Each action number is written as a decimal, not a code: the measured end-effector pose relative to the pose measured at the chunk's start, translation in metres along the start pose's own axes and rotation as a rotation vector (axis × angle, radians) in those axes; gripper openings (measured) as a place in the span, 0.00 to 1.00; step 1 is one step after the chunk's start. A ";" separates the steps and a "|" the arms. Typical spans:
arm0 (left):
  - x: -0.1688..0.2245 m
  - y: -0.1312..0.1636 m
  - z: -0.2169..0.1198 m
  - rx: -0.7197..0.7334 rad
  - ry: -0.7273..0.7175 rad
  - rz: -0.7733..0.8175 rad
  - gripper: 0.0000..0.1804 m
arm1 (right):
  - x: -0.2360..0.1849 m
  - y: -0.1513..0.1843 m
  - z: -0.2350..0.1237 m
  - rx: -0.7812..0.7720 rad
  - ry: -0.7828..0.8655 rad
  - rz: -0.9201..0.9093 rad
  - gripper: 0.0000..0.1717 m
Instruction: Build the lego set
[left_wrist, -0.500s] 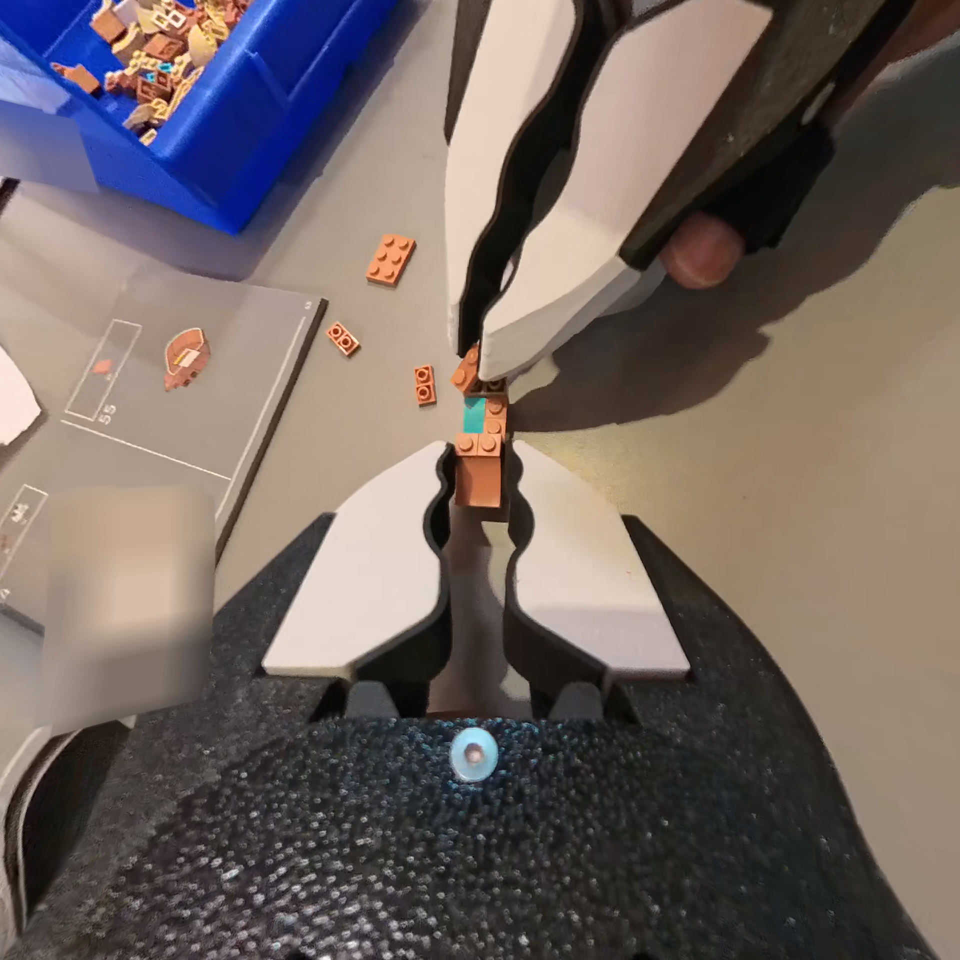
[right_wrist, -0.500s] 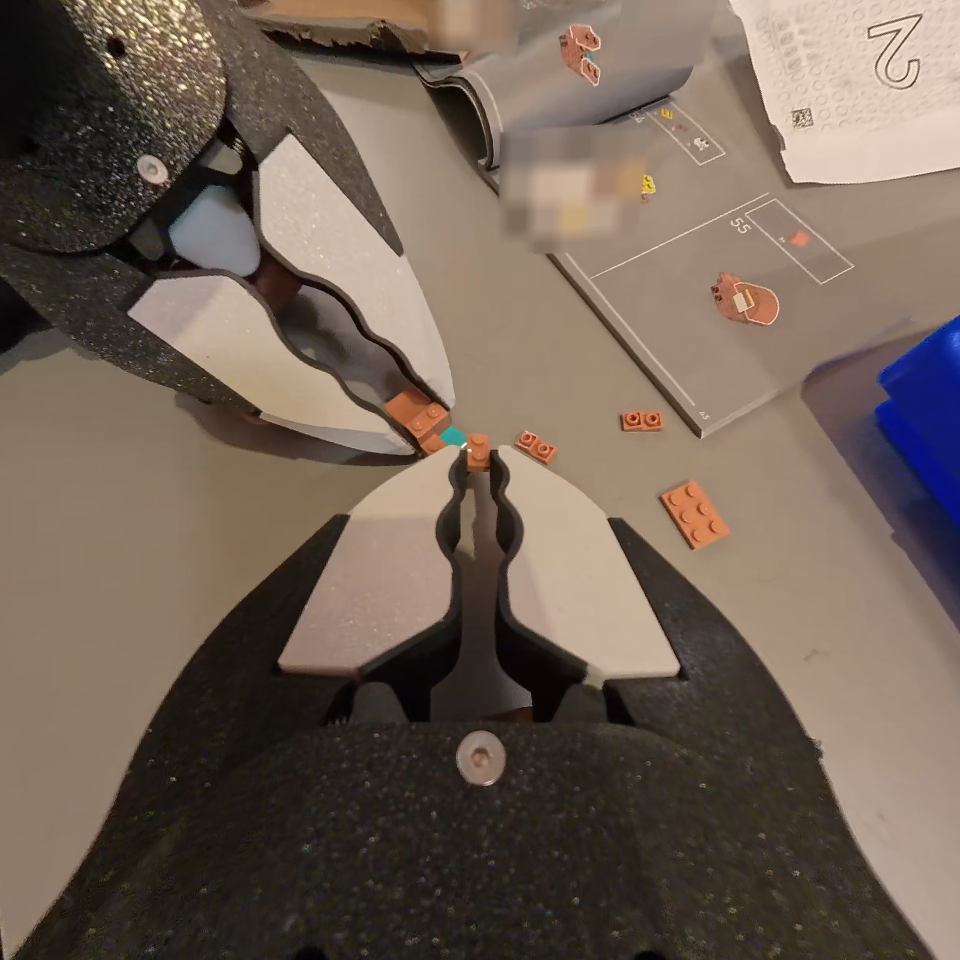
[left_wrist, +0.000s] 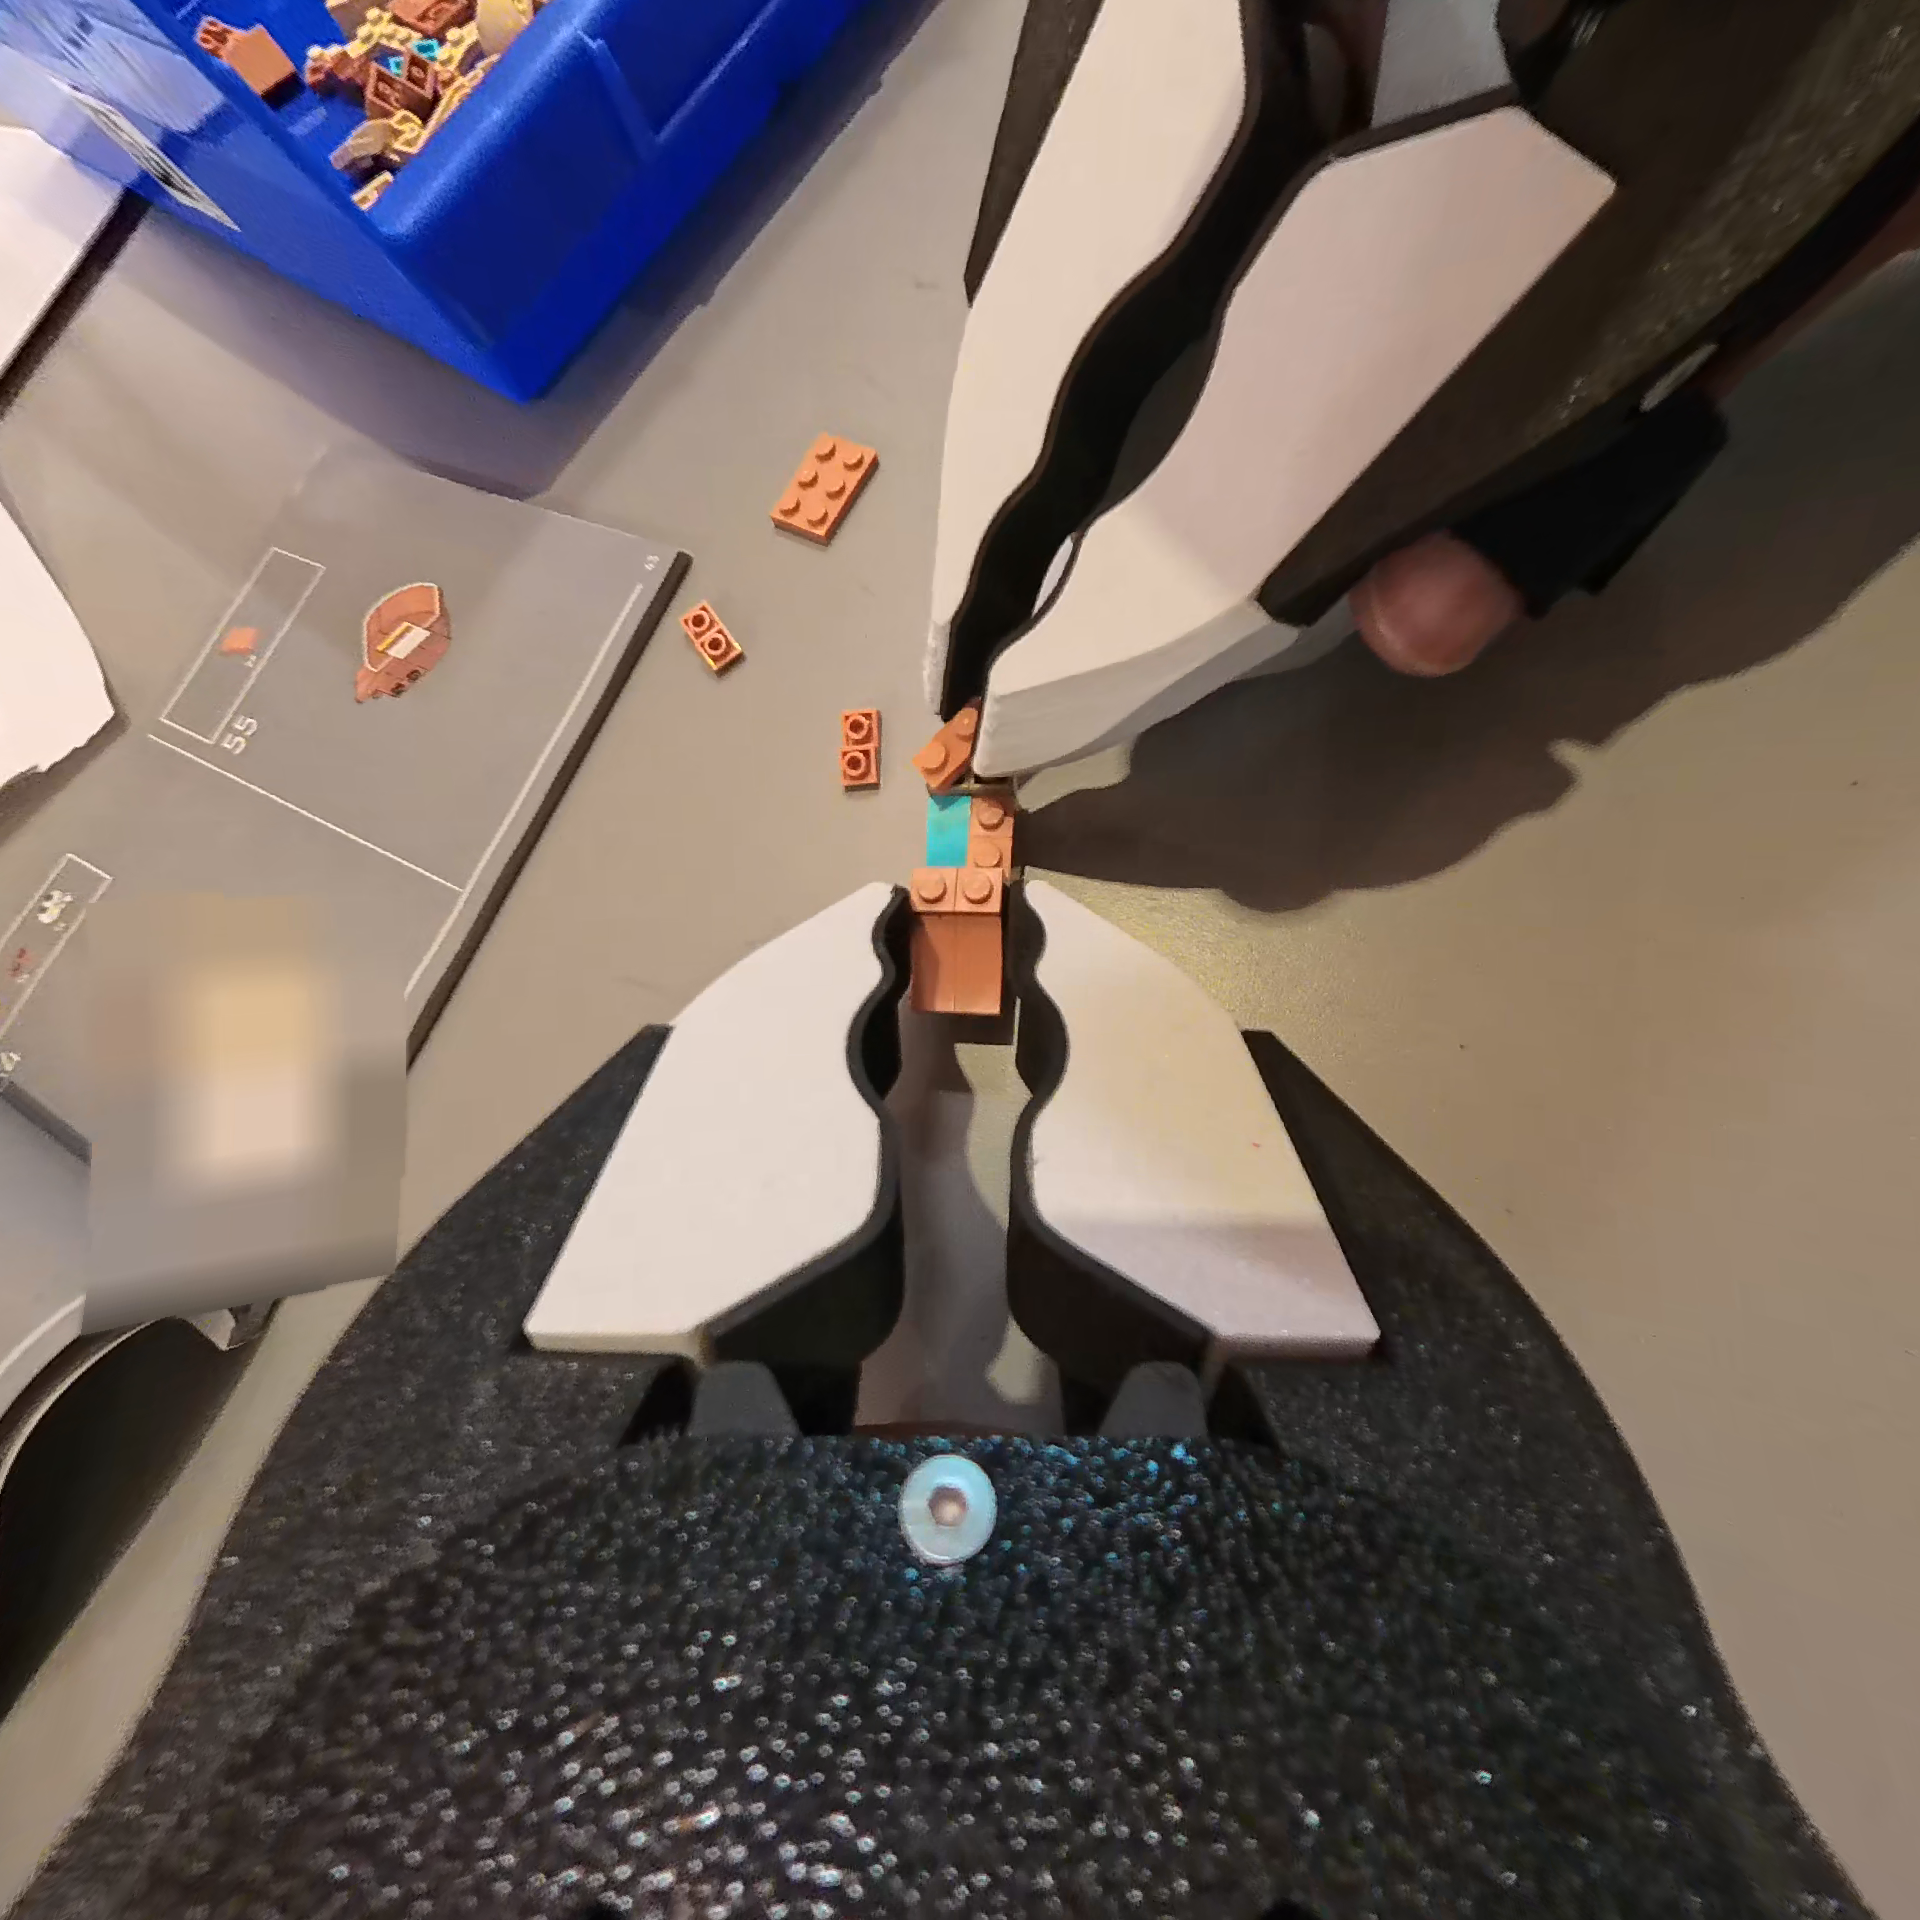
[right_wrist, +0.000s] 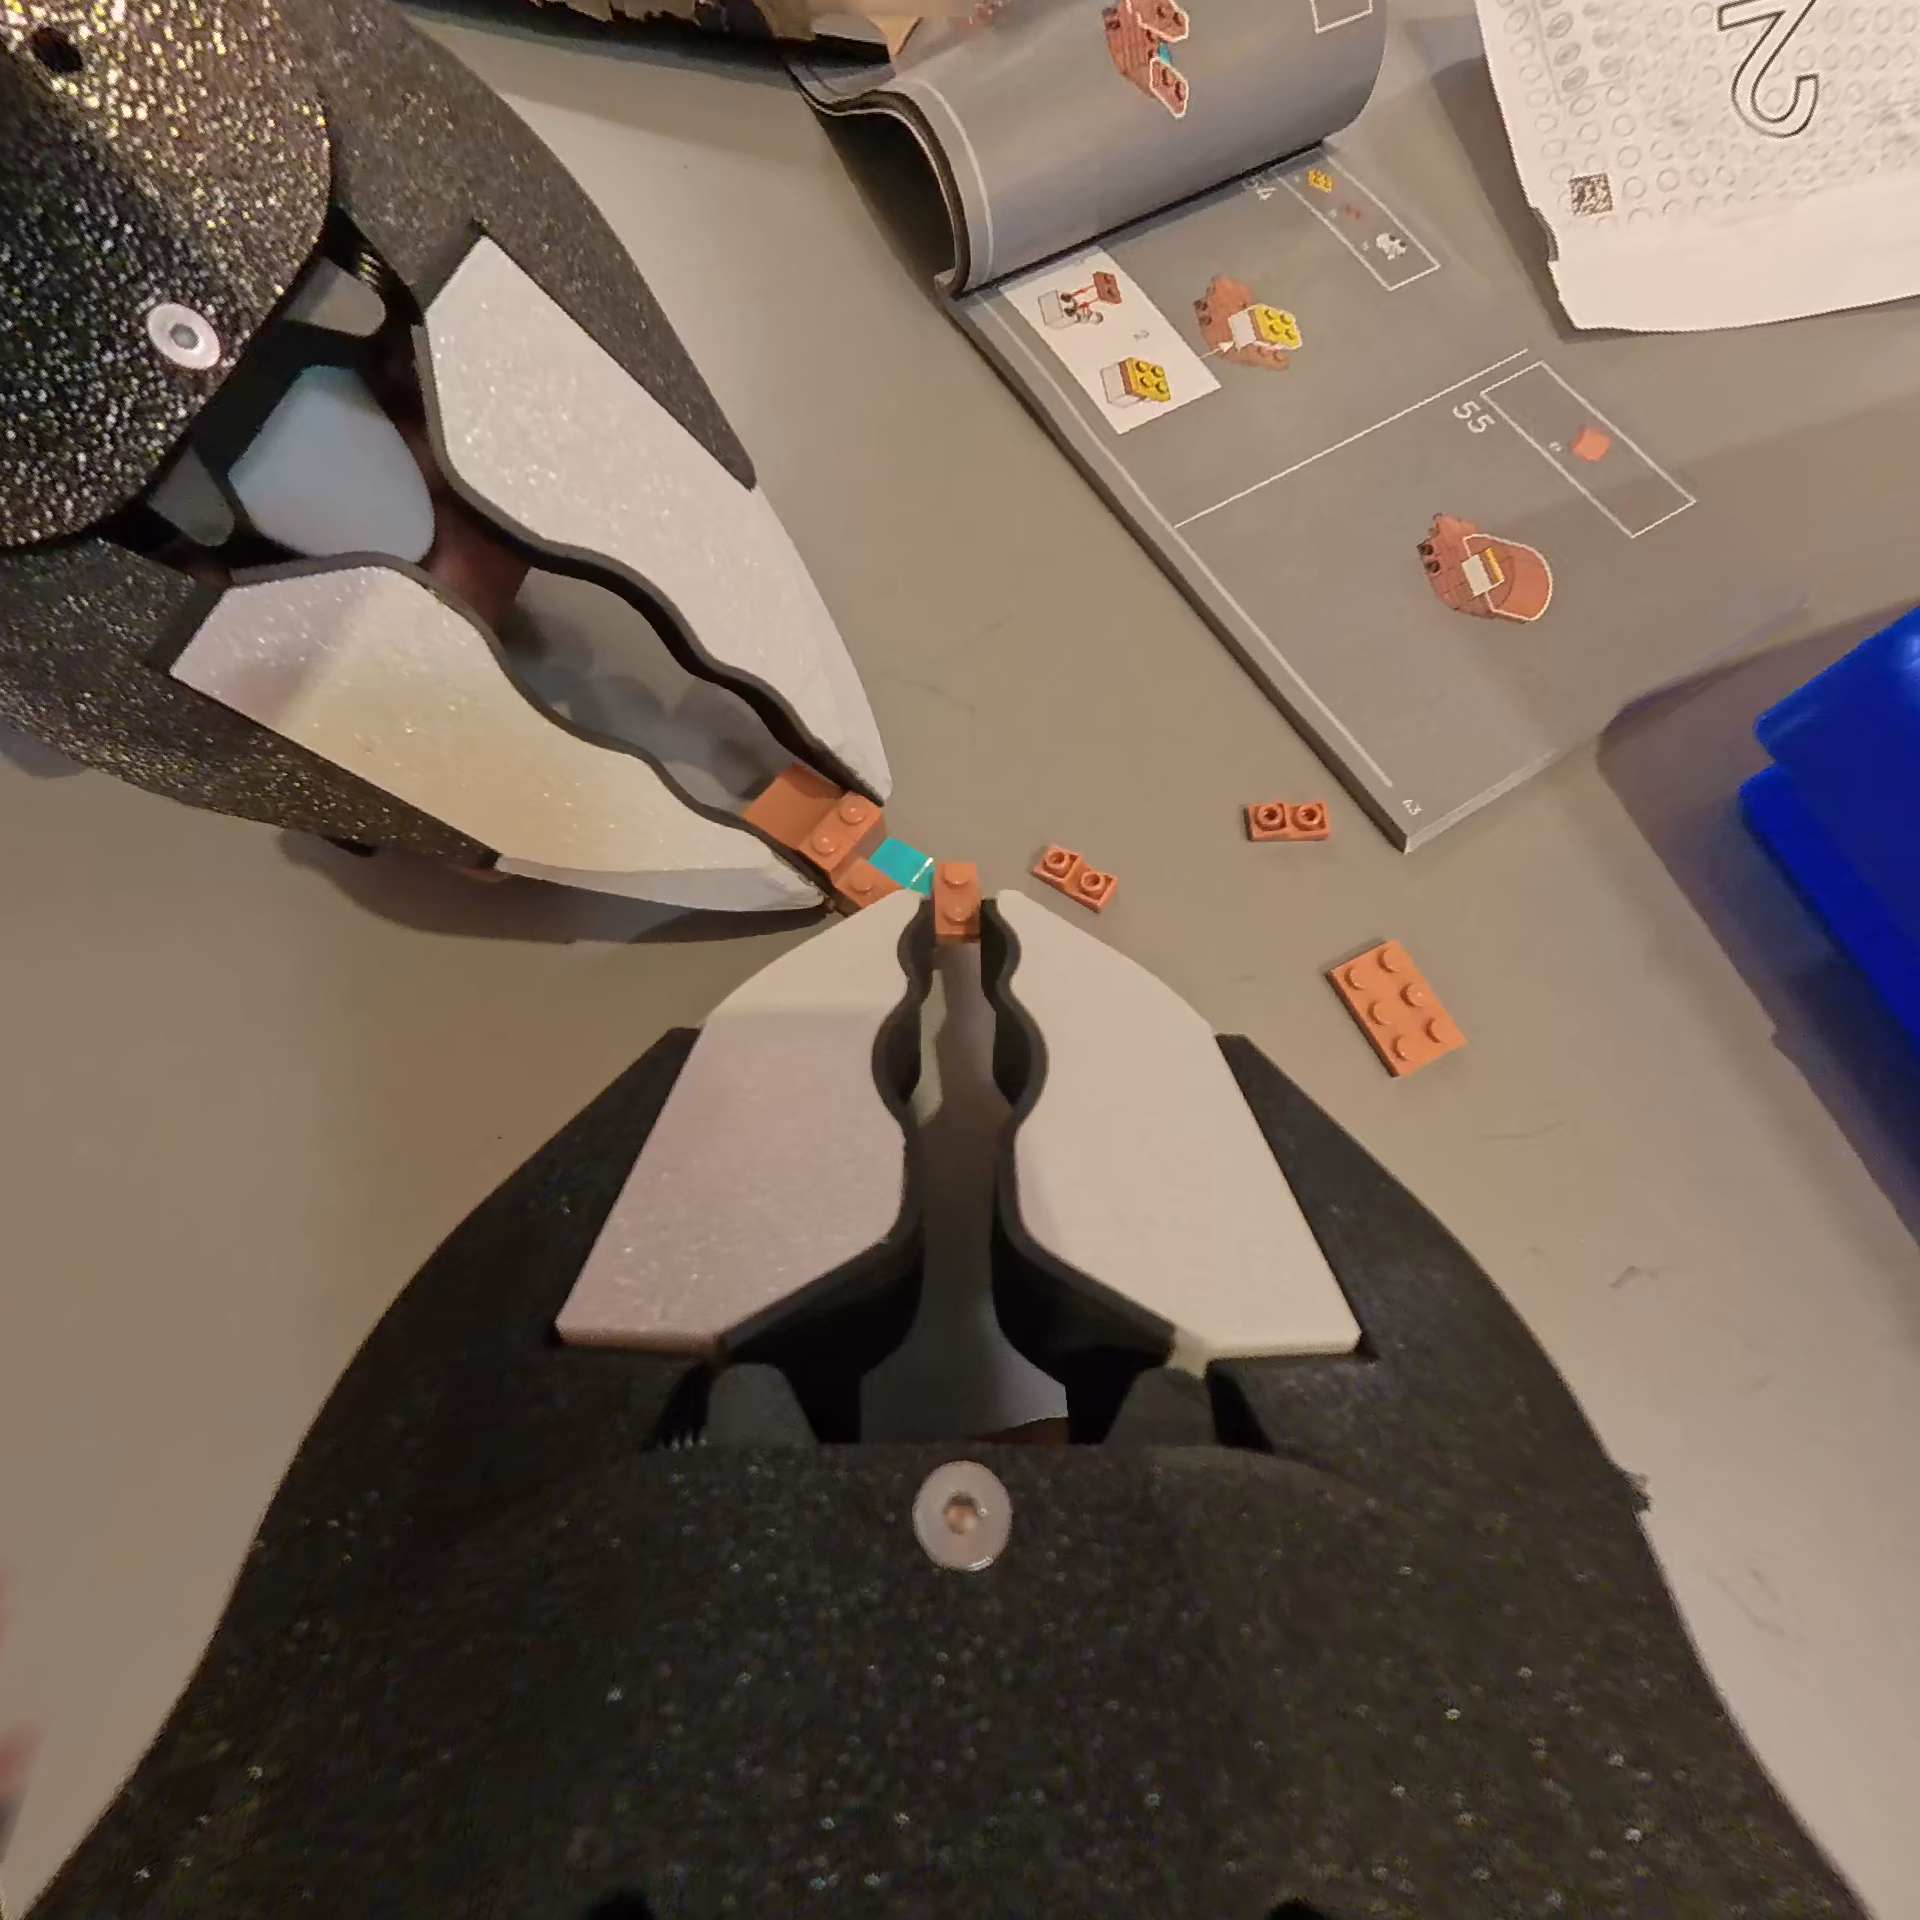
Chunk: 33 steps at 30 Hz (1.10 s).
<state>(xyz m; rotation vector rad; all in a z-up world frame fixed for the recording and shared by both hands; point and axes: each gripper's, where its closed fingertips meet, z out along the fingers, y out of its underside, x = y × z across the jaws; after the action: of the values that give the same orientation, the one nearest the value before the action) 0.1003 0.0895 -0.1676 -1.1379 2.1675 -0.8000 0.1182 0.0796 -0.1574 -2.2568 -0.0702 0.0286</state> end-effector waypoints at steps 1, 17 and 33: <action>0.000 0.000 0.000 -0.001 0.000 -0.003 0.09 | 0.000 0.000 0.000 0.000 0.001 0.001 0.05; -0.001 0.001 0.000 -0.002 -0.005 -0.002 0.09 | -0.003 0.004 0.001 -0.016 -0.011 0.003 0.09; -0.022 -0.004 -0.022 0.047 0.075 0.082 0.09 | -0.004 -0.026 -0.019 0.215 -0.189 -0.327 0.19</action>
<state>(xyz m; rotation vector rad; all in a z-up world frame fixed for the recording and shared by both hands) 0.0974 0.1118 -0.1452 -1.0036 2.2293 -0.8659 0.1139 0.0807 -0.1255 -1.9982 -0.5117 0.0716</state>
